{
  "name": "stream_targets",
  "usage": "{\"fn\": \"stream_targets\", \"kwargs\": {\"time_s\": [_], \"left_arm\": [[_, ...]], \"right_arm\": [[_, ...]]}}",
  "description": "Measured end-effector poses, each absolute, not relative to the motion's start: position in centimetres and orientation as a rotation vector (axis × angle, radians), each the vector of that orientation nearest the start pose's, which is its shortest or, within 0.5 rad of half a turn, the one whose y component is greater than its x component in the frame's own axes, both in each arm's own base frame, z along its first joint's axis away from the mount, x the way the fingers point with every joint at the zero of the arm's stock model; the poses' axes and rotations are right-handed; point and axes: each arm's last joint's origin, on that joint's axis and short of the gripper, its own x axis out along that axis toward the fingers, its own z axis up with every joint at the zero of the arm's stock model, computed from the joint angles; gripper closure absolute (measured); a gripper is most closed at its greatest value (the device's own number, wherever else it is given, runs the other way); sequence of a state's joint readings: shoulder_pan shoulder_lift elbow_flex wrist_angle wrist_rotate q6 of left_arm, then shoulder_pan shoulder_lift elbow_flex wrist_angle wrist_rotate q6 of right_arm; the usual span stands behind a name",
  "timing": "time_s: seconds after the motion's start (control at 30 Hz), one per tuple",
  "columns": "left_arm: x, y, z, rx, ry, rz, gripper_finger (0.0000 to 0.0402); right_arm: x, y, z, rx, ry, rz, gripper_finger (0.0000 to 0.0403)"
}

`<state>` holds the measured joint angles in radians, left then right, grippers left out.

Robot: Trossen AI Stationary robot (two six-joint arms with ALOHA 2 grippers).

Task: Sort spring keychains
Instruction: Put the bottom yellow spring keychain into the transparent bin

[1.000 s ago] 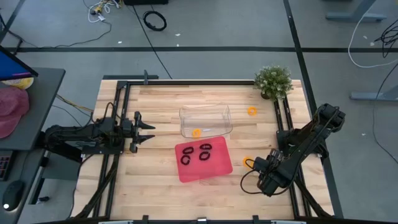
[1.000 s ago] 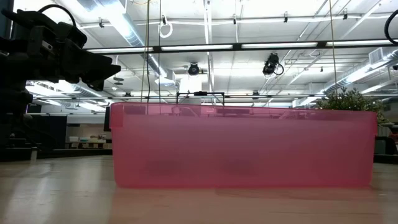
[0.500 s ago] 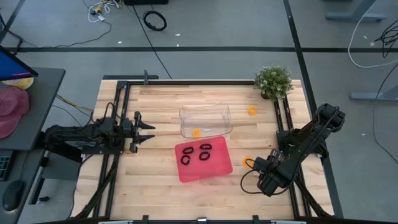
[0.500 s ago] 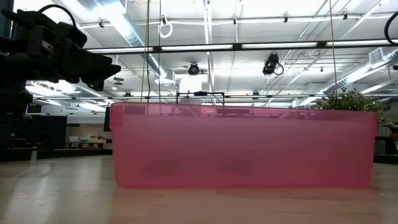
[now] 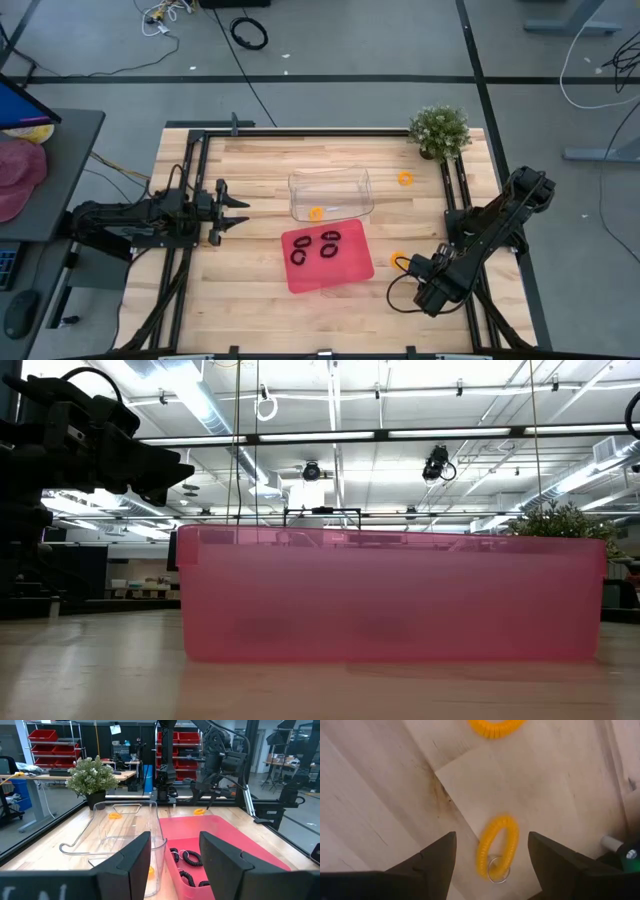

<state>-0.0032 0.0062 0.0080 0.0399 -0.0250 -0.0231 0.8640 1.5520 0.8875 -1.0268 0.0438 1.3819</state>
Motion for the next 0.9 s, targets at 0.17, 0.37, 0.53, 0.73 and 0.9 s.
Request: {"fn": "stream_targets", "kwargs": {"time_s": [0.17,0.37,0.53,0.73,0.9], "left_arm": [[9.7,0.0,17.0,-0.024,-0.042,0.022,0.0229],[9.8,0.0,17.0,-0.024,-0.042,0.022,0.0229],[9.8,0.0,17.0,-0.024,-0.042,0.021,0.0229],[9.8,0.0,17.0,-0.024,-0.042,0.022,0.0229],[9.7,0.0,17.0,-0.024,-0.042,0.022,0.0229]], "right_arm": [[15.3,17.7,16.8,0.304,1.543,-0.504,0.0154],[15.3,17.7,16.8,0.304,1.542,-0.503,0.0154],[15.3,17.7,16.8,0.305,1.542,-0.505,0.0154],[14.7,17.1,15.4,0.314,1.558,-0.519,0.0154],[14.0,16.4,13.3,0.345,1.557,-0.490,0.0154]]}}
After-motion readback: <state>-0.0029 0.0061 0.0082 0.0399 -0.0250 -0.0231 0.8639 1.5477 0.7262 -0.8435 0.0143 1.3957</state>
